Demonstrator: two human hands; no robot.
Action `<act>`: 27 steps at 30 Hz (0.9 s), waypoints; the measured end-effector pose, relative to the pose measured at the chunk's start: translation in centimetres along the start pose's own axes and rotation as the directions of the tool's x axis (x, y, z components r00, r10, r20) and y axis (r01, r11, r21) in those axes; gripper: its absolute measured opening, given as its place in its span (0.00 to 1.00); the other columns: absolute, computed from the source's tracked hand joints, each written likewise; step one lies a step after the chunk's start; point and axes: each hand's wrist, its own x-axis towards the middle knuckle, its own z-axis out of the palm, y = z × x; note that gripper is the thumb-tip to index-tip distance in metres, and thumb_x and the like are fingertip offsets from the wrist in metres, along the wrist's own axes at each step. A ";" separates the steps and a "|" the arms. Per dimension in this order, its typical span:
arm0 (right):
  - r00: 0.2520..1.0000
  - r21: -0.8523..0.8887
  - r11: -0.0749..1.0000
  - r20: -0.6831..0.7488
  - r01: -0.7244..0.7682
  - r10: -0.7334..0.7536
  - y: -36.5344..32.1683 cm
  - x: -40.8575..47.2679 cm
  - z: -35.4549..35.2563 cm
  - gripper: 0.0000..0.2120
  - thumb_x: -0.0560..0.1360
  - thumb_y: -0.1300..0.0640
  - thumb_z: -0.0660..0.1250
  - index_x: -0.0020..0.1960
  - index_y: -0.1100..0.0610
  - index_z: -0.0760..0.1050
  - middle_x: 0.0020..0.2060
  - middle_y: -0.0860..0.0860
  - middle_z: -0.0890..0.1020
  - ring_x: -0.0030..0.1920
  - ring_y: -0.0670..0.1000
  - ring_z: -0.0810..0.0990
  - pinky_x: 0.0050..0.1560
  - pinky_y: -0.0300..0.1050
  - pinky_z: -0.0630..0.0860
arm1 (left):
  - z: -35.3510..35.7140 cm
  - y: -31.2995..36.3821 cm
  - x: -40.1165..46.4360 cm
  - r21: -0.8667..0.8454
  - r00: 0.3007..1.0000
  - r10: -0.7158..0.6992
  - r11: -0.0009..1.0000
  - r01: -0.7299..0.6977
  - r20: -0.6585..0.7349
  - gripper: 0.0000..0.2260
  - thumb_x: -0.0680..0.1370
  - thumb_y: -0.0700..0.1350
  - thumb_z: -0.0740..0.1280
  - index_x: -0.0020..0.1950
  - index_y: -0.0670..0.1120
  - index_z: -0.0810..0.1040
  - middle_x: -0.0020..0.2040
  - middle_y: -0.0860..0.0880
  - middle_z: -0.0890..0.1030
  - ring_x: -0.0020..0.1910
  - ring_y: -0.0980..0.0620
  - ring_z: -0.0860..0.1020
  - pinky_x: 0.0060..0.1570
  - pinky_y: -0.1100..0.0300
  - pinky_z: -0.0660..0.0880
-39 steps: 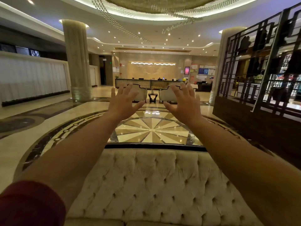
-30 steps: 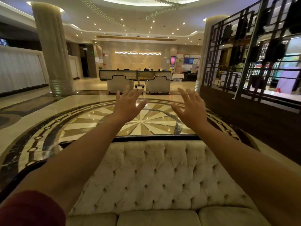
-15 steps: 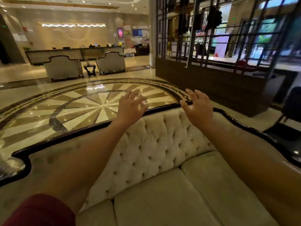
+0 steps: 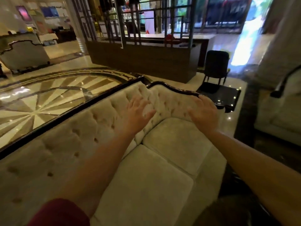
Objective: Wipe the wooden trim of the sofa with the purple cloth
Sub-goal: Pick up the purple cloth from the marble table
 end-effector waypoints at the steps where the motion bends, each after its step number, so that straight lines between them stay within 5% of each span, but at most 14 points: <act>1: 0.999 0.018 0.999 0.034 -0.043 0.043 1.7 -1.4 -0.5 0.23 0.81 0.46 0.63 0.70 0.58 0.75 0.66 0.59 0.79 0.68 0.62 0.75 0.70 0.61 0.71 | 1.0 1.3 -0.4 -0.034 1.000 -0.004 0.999 0.004 0.000 0.25 0.78 0.69 0.60 0.68 0.55 0.77 0.74 0.49 0.73 0.75 0.45 0.69 0.72 0.39 0.68; 5: 0.963 0.140 0.957 0.133 -0.253 0.235 6.6 -6.5 -2.8 0.18 0.84 0.44 0.62 0.69 0.49 0.78 0.62 0.53 0.84 0.65 0.57 0.81 0.69 0.67 0.72 | 4.7 5.8 -1.7 -0.092 0.996 0.056 0.995 -0.050 0.071 0.23 0.76 0.66 0.66 0.60 0.50 0.82 0.68 0.45 0.77 0.68 0.42 0.74 0.68 0.40 0.72; 9: 0.953 0.199 0.932 0.033 -0.302 0.302 9.6 -13.5 -5.0 0.15 0.85 0.42 0.58 0.52 0.45 0.82 0.49 0.45 0.84 0.54 0.52 0.82 0.63 0.67 0.74 | 8.3 10.6 -3.9 -0.121 0.965 0.188 0.978 -0.168 0.182 0.20 0.77 0.62 0.71 0.63 0.52 0.83 0.73 0.43 0.75 0.71 0.41 0.74 0.69 0.42 0.71; 13: 0.870 0.125 0.861 0.064 -0.492 0.488 12.8 -21.7 -5.5 0.18 0.83 0.43 0.61 0.56 0.53 0.85 0.58 0.53 0.83 0.64 0.57 0.79 0.69 0.65 0.71 | 12.4 16.4 -7.8 -0.083 0.931 0.255 0.967 -0.241 0.260 0.21 0.76 0.66 0.69 0.64 0.57 0.83 0.75 0.47 0.74 0.70 0.43 0.75 0.68 0.44 0.71; 16: 0.820 0.155 0.809 0.015 -0.567 0.571 14.6 -26.7 -6.9 0.10 0.82 0.47 0.68 0.57 0.51 0.82 0.56 0.50 0.82 0.63 0.55 0.77 0.69 0.66 0.71 | 15.4 20.1 -11.2 -0.115 0.899 0.307 0.952 -0.284 0.313 0.23 0.75 0.67 0.68 0.65 0.57 0.83 0.76 0.46 0.74 0.70 0.41 0.75 0.67 0.42 0.71; 23: 0.707 -0.003 0.707 0.041 -0.707 0.706 16.6 -37.1 -9.7 0.18 0.82 0.41 0.65 0.66 0.47 0.81 0.71 0.53 0.76 0.75 0.55 0.70 0.77 0.64 0.63 | 20.3 25.7 -17.3 -0.179 0.794 0.476 0.879 -0.441 0.378 0.22 0.77 0.68 0.65 0.63 0.56 0.81 0.70 0.48 0.76 0.69 0.44 0.74 0.65 0.43 0.71; 27: 0.586 -0.075 0.584 0.001 -0.808 0.810 16.8 -43.4 -10.8 0.20 0.82 0.40 0.64 0.70 0.47 0.79 0.75 0.54 0.74 0.79 0.57 0.67 0.78 0.66 0.63 | 22.5 28.7 -19.9 -0.281 0.629 0.618 0.782 -0.557 0.472 0.26 0.78 0.67 0.65 0.72 0.56 0.77 0.78 0.46 0.69 0.77 0.43 0.66 0.73 0.39 0.65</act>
